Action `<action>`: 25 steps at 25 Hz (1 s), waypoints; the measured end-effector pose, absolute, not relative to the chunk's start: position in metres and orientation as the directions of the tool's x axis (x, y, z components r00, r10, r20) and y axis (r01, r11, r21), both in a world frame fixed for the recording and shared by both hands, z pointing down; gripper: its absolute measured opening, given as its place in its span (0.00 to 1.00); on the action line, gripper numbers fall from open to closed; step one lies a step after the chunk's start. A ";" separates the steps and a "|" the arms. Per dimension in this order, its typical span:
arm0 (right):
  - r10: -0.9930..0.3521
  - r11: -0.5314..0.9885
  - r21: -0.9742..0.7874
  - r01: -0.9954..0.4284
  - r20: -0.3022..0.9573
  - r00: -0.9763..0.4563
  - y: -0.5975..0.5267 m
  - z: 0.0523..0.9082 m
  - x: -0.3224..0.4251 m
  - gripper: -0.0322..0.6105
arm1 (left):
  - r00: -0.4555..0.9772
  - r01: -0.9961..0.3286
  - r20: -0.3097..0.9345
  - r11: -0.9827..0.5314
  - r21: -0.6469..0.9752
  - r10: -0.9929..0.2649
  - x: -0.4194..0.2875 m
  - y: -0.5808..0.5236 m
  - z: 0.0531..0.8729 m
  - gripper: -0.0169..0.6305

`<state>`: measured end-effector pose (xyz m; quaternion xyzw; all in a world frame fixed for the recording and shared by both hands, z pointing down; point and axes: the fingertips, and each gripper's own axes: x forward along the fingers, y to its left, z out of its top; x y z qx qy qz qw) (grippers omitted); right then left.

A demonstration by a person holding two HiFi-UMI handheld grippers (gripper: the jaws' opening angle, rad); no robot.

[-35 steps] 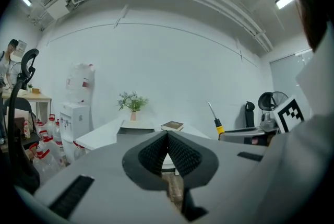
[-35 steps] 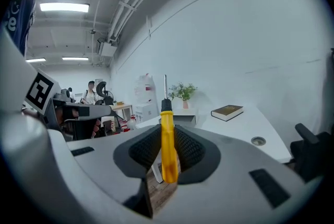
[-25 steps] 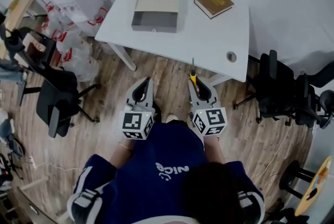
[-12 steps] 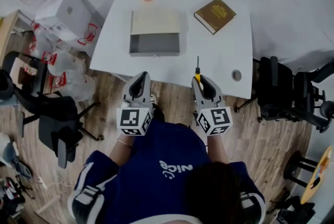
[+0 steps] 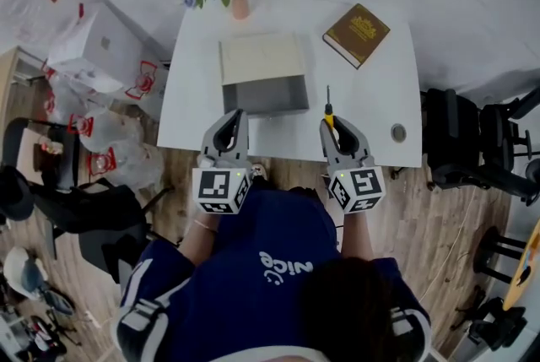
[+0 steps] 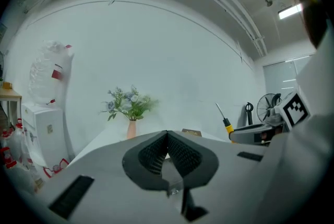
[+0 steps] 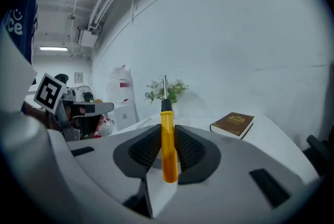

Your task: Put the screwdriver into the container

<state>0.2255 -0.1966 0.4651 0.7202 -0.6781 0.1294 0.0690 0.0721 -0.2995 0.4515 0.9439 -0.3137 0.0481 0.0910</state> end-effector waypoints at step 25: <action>-0.642 0.598 0.200 -0.776 0.699 -0.315 -0.336 0.549 0.159 0.20 | 0.563 -0.826 0.167 -0.541 0.160 -0.809 0.015 -0.357 0.449 0.05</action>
